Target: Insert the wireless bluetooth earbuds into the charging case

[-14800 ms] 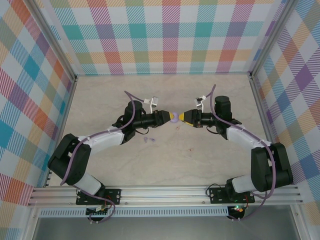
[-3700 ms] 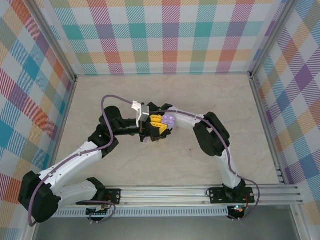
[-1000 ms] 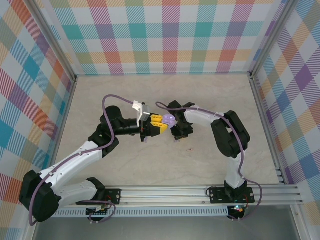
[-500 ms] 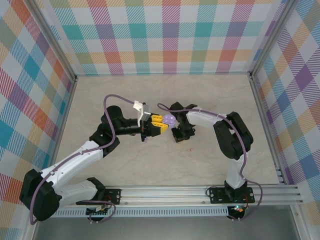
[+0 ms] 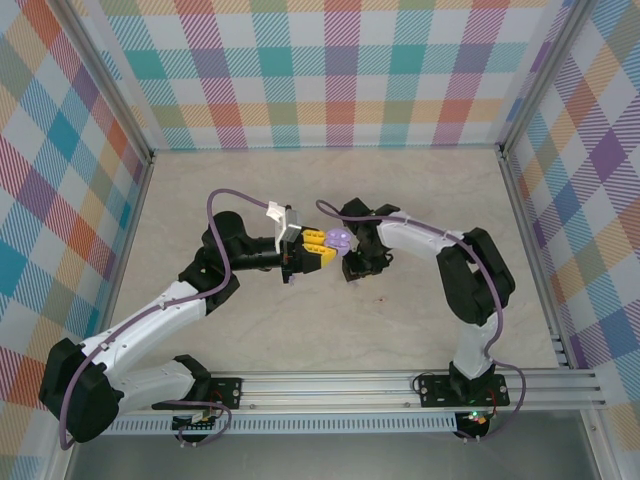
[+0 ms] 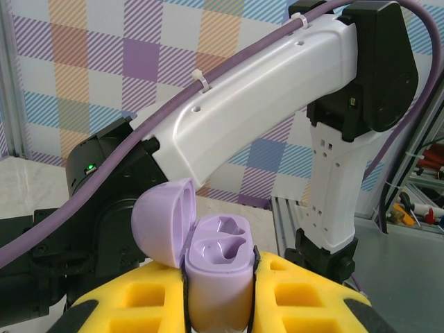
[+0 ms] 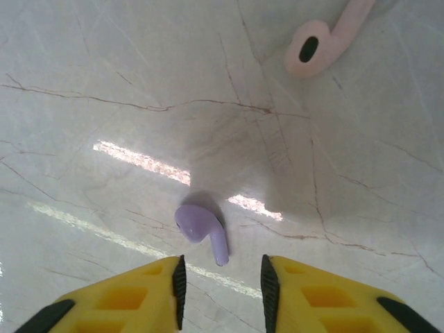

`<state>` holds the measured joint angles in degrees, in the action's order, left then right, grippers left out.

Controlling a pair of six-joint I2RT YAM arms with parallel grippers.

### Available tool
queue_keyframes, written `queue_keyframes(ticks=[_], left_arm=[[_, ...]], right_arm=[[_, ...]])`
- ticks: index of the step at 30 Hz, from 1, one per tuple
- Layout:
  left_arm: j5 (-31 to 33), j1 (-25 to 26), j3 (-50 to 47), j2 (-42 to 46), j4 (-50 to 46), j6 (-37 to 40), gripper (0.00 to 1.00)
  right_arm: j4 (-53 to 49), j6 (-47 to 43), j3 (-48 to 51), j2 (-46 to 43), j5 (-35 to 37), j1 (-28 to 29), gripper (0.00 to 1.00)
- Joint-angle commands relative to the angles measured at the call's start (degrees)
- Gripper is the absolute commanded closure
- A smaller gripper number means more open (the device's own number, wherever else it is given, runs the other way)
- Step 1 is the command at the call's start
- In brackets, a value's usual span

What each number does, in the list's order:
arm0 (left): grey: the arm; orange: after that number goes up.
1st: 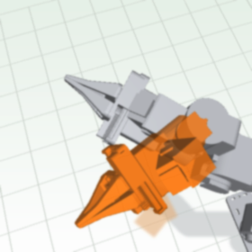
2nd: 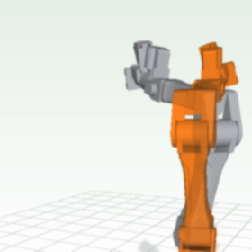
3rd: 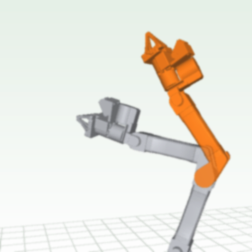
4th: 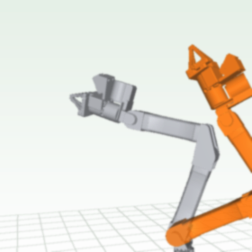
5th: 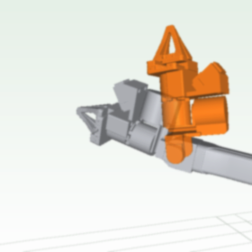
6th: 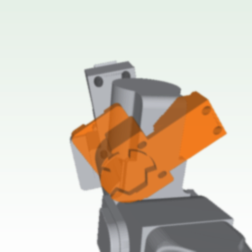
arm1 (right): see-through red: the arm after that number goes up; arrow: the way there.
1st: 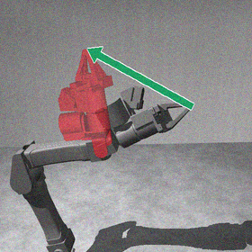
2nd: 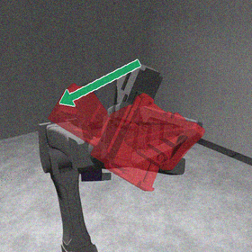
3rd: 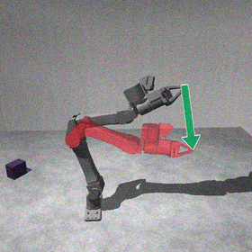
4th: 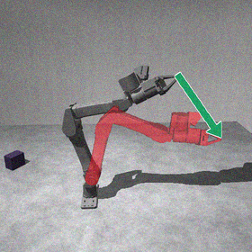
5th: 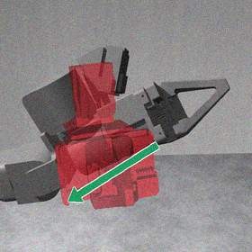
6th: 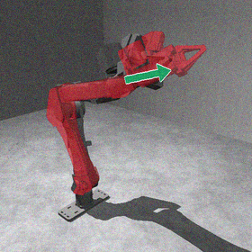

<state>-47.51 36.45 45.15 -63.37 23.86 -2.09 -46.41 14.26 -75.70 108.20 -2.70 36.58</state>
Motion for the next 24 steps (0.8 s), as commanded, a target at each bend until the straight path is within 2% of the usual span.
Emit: queue_keyframes(ticks=[1, 5, 12, 24], left_arm=[[-0.9, 0.1, 1.9, 0.2, 0.6, 0.9, 0.82], [-1.0, 0.1, 1.9, 0.3, 0.5, 1.0, 0.82], [-0.8, 0.1, 1.9, 0.2, 0.3, 1.1, 0.82], [-0.9, 0.2, 1.9, 0.1, 0.3, 1.1, 0.82]], right_arm=[[-1.9, -0.9, -3.3, 3.0, -0.6, 0.8, 0.59], [-3.3, -1.1, -5.0, 5.2, 2.3, 1.8, 0.55], [-4.7, -1.7, -6.5, 7.4, 3.9, 2.8, 0.55], [-5.3, -1.3, -8.4, 9.7, 4.5, 3.8, 0.60]])
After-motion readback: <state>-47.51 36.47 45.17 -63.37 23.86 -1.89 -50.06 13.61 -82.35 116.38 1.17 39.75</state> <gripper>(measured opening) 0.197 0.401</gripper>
